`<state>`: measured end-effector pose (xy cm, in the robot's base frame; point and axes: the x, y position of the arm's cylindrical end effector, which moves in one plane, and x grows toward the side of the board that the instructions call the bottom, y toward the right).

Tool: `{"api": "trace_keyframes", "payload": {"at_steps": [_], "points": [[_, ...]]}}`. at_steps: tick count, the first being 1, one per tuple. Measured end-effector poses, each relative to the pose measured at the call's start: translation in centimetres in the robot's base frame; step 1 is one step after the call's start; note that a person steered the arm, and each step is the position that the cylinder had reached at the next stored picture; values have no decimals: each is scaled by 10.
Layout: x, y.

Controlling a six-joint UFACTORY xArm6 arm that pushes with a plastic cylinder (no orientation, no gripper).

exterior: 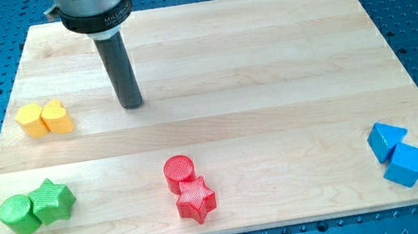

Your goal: Separate the green star from green circle

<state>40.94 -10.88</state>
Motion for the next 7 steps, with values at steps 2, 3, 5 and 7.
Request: {"api": "trace_keyframes", "payload": {"at_steps": [2,3,5,7], "points": [[-1,0],[39,-2],[87,-4],[91,-114]]}}
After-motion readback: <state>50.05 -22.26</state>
